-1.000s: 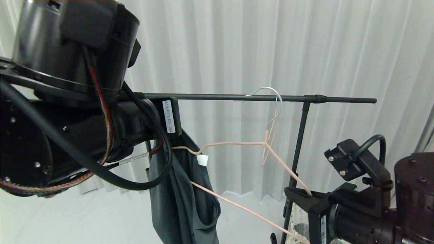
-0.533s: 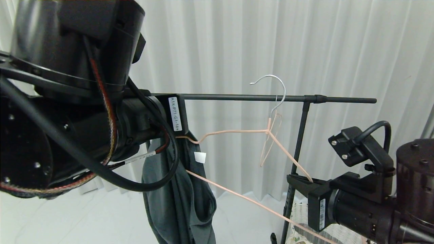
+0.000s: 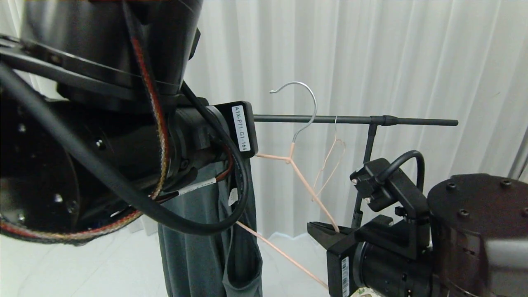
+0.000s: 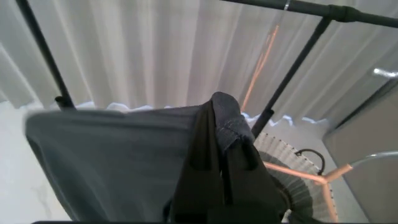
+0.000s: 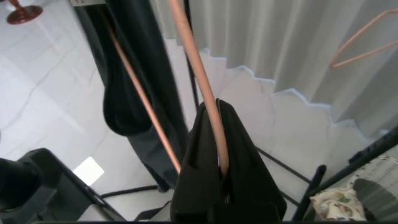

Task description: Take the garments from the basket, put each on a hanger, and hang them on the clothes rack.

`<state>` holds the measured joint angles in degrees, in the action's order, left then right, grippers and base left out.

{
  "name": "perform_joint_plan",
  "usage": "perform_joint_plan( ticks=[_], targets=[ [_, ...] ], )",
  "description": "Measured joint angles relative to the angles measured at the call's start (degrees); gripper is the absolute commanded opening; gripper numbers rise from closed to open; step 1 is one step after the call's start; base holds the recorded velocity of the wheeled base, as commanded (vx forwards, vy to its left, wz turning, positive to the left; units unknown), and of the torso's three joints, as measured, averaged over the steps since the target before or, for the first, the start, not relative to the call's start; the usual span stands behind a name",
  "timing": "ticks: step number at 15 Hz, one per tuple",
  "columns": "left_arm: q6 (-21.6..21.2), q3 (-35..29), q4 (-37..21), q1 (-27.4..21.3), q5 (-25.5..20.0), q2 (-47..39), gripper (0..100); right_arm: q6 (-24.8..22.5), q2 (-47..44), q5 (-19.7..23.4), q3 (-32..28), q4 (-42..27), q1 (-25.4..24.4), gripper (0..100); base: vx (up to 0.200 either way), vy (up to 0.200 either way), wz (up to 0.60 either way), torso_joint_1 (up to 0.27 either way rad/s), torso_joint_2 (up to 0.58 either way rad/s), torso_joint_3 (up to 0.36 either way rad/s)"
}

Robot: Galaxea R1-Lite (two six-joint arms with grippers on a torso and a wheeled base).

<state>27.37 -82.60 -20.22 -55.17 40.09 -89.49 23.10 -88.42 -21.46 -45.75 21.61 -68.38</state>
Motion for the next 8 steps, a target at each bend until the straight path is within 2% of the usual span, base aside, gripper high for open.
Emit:
perform_joint_plan(
  ticks=[8],
  targets=[
    [0.05, -0.09, 0.0, -5.07, -0.06, -0.23, 0, 1.67, -4.25, -0.02, -5.23, -0.16, -1.49, 0, 0.0, 0.0, 0.0, 0.0, 0.0, 0.0]
  ],
)
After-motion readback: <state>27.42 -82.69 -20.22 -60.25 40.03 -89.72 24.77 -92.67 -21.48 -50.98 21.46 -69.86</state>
